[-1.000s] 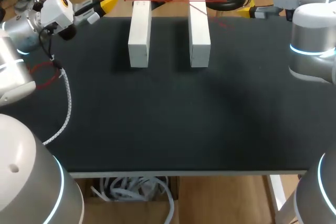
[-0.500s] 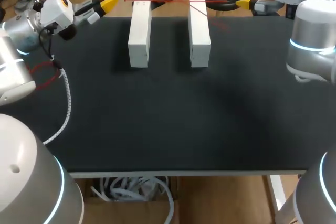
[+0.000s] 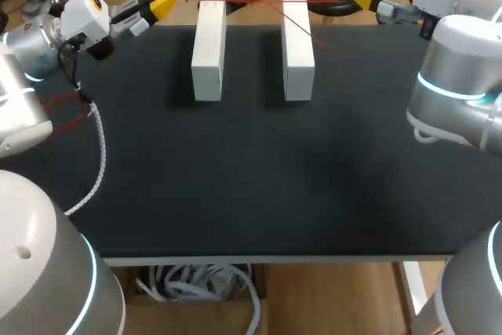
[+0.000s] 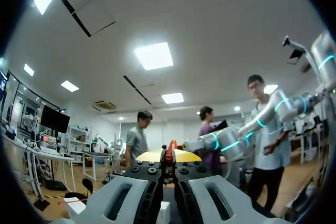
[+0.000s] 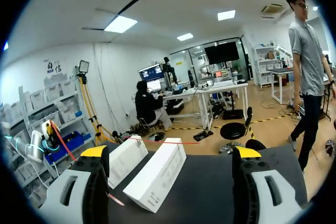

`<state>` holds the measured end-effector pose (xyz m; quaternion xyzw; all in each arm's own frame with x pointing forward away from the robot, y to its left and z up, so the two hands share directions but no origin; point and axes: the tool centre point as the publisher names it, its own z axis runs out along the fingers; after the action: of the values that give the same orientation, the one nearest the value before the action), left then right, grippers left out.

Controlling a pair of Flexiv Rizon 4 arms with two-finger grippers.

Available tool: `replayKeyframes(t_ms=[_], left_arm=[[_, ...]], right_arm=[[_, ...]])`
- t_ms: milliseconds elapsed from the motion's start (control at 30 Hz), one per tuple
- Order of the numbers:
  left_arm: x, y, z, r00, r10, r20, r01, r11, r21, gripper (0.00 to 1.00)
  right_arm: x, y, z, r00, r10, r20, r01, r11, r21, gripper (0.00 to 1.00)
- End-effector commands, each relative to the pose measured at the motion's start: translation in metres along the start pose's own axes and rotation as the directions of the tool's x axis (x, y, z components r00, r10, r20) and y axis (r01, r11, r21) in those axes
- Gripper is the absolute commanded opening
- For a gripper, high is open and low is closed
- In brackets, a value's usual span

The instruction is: Grab the tape and strap the tape.

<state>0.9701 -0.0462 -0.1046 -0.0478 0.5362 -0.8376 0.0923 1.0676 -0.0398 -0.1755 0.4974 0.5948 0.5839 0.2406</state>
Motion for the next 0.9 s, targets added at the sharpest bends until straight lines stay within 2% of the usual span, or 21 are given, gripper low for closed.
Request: replayKeyframes(t_ms=[33,267,533,567,900], left_arm=[[-0.001,0.001,0.000,1.000,0.001,-0.002,-0.001,1.000,0.003,0.00],[-0.001,0.001,0.000,1.000,0.001,-0.002,-0.001,1.000,0.003,0.00],[-0.001,0.001,0.000,1.000,0.001,-0.002,-0.001,1.000,0.003,0.00],[-0.001,0.001,0.000,1.000,0.001,-0.002,-0.001,1.000,0.003,0.00],[-0.001,0.001,0.000,1.000,0.001,-0.002,-0.001,1.000,0.003,0.00]], right_arm=[[0.011,-0.003,-0.020,0.999,0.047,0.028,-0.042,0.987,-0.156,1.00],[0.022,-0.002,-0.041,0.990,0.111,0.086,-0.090,0.973,-0.211,1.00],[0.037,-0.004,-0.059,0.975,0.102,0.196,-0.047,0.963,-0.266,1.00],[0.038,-0.004,-0.061,0.976,0.083,0.203,-0.025,0.962,-0.273,1.00],[0.054,-0.007,-0.067,0.967,0.124,0.224,-0.055,0.955,-0.291,1.00]])
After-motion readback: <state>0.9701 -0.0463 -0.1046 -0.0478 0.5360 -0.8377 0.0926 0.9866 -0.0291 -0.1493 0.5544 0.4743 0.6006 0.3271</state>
